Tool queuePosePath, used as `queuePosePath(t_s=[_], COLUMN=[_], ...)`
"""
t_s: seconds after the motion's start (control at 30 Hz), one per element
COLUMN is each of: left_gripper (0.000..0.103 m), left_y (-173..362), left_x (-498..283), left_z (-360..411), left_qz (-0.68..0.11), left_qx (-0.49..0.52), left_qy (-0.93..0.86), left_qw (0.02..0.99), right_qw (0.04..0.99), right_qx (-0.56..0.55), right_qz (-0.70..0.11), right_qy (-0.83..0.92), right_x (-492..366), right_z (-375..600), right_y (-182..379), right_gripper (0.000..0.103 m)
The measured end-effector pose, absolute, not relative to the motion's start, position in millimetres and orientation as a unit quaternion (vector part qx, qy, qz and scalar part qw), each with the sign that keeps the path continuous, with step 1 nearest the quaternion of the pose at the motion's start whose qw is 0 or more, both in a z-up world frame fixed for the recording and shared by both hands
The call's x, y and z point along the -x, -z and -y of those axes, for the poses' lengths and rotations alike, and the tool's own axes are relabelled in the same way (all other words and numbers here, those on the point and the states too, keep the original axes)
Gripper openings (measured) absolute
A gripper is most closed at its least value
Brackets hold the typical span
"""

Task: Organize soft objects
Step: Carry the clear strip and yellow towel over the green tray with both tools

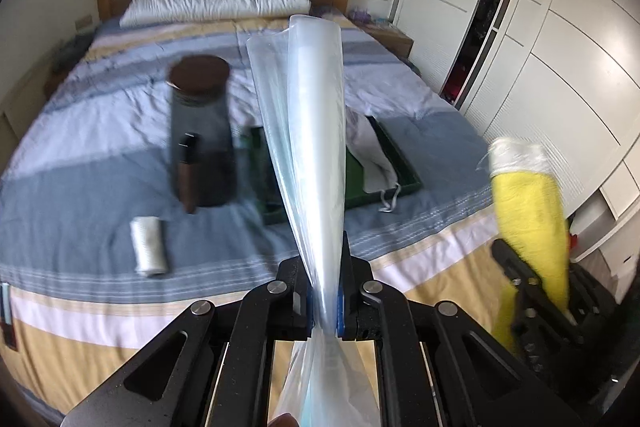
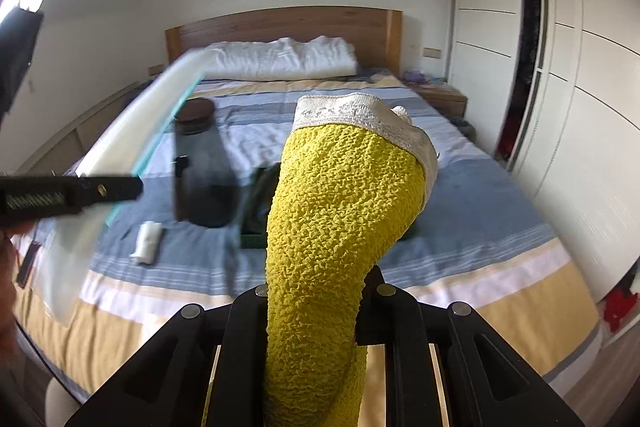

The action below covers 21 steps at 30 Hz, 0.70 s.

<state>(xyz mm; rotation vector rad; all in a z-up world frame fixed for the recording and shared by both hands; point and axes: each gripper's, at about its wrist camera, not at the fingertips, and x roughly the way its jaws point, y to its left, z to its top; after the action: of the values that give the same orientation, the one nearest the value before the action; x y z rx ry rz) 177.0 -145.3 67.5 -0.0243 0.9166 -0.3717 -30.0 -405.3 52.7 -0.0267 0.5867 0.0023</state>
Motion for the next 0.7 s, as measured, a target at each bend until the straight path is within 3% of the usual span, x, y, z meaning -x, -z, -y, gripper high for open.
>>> queuePosePath(t_s=[0.23, 0.7], left_gripper=[0.006, 0.006], left_y=[-36, 26], left_x=[-219, -324], left_z=[204, 239], left_qz=[-0.464, -0.501], left_qx=[0.015, 0.035], left_qy=[0.161, 0.131], left_qw=[0.871, 0.855], right_qw=[0.955, 0.931], right_qx=[0.022, 0.069], right_qz=[-0.295, -0.356], right_qy=[0.006, -0.04], right_x=[-14, -207], right_z=[432, 428], right_y=[-53, -12], right_gripper=[0.016, 0.016])
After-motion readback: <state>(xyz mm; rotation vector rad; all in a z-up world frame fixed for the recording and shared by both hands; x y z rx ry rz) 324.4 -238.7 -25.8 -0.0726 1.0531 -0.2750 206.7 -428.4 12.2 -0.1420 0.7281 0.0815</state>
